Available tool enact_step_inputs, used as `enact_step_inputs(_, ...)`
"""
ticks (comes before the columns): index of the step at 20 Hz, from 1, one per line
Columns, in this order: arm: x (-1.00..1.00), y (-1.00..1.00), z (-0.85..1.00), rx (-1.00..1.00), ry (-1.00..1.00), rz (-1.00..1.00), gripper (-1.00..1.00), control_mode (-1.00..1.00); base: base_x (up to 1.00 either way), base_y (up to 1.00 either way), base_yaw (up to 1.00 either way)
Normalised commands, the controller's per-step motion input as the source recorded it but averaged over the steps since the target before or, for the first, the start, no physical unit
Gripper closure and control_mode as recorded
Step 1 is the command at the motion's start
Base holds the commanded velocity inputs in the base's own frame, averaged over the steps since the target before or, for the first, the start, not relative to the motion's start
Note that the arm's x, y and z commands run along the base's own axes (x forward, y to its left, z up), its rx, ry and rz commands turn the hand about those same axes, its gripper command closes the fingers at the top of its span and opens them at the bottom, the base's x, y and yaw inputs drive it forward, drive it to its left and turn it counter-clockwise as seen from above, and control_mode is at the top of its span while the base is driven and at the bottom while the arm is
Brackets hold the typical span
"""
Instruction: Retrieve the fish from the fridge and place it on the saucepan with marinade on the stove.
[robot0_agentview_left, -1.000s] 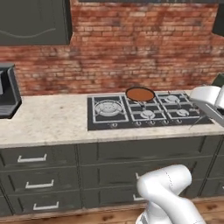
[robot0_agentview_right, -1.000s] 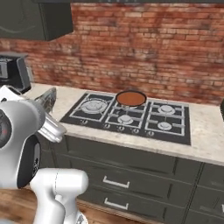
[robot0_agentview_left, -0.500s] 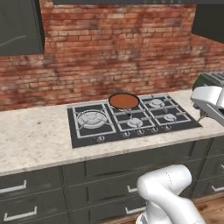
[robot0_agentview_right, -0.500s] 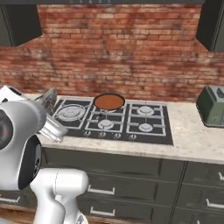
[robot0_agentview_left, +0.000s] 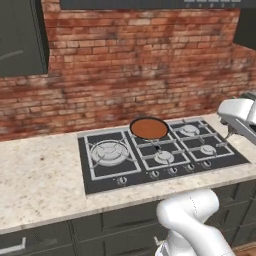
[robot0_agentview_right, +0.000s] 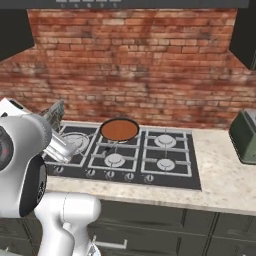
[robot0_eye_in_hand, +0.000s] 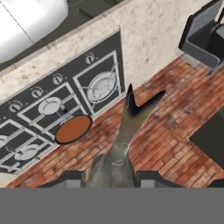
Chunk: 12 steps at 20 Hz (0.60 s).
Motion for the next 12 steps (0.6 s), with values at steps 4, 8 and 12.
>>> enact_step_inputs(4,0.00,0.00,0.00,0.00,0.00,0.00,1.00,1.00,0.90,0.00,0.00)
enact_step_inputs(8,0.00,0.00,0.00,0.00,0.00,0.00,1.00,1.00,1.00,0.00,0.00)
enact_step_inputs(12,0.00,0.00,0.00,0.00,0.00,0.00,1.00,1.00,0.80,0.08,0.00)
